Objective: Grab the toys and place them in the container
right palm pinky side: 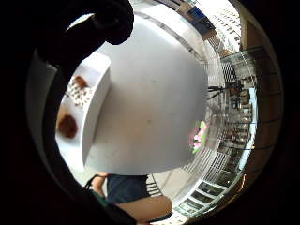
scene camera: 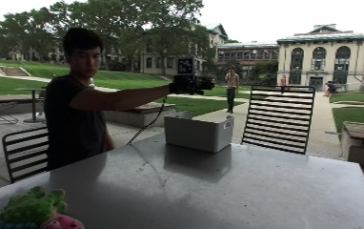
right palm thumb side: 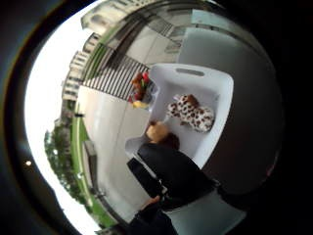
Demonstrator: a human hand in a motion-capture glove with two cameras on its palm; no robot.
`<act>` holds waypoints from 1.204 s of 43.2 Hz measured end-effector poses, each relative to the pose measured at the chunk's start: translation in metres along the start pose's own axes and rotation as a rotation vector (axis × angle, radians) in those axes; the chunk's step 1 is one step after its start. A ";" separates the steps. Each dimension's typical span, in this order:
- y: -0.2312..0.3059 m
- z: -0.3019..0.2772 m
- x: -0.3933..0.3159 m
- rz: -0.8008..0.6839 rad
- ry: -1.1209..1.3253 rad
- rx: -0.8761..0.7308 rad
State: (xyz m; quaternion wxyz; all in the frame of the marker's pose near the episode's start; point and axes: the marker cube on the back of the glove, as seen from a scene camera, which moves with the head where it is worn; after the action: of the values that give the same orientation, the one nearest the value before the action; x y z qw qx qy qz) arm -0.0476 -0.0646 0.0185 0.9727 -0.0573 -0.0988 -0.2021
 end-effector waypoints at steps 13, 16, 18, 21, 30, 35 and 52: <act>0.079 0.004 0.120 0.351 0.235 -0.040; 0.102 -0.002 0.148 0.371 0.223 -0.043; 0.116 -0.006 0.175 0.394 0.229 -0.041; 0.135 -0.011 0.209 0.440 0.234 -0.028; 0.193 -0.012 0.298 0.526 0.249 -0.016; 0.233 -0.004 0.344 0.556 0.241 -0.032; 0.352 0.043 0.455 0.743 0.196 -0.072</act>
State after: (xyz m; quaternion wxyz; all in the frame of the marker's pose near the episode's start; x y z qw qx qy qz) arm 0.4967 0.0887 0.1336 0.9818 -0.1040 0.0292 0.1563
